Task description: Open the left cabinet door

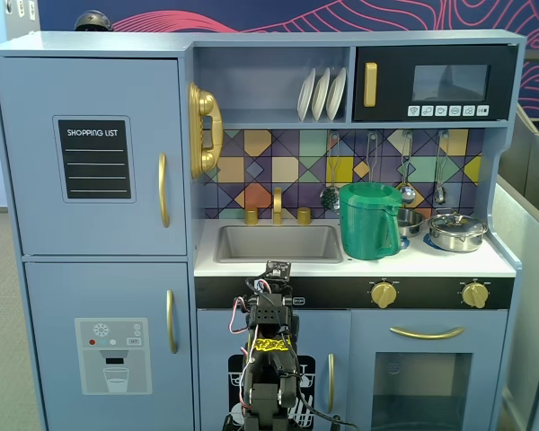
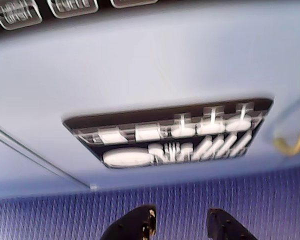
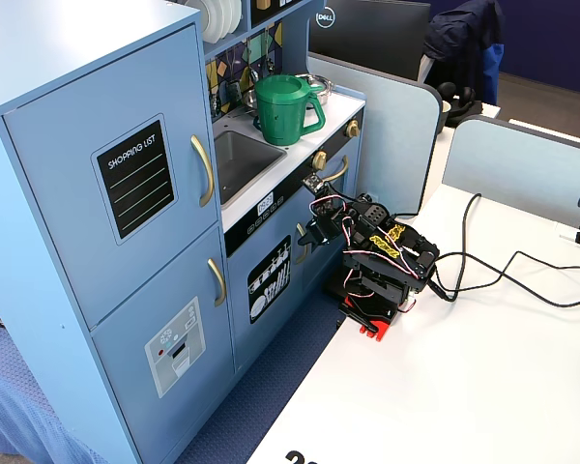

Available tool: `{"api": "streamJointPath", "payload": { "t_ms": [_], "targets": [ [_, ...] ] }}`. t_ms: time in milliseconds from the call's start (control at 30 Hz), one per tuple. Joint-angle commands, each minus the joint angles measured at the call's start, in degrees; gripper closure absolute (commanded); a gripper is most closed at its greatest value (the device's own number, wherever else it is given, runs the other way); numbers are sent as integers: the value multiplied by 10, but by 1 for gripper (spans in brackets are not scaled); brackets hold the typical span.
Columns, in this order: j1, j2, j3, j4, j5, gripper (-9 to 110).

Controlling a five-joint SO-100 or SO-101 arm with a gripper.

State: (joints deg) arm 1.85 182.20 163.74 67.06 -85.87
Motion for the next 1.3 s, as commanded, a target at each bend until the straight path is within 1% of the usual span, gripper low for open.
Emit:
{"api": "streamJointPath", "payload": {
  "t_ms": [0, 133, 600, 667, 867, 1067, 1267],
  "targets": [
    [7, -2, -36, -28, -14, 98],
    [15, -2, -38, -69, -27, 98],
    [15, -2, -90, -76, -40, 98],
    [13, -2, -88, -91, -41, 97],
    [-32, -28, -132, -105, -63, 97],
    [-69, -76, -192, -178, -105, 97],
    [-137, -98, -218, -319, -126, 98]
  ]
}}
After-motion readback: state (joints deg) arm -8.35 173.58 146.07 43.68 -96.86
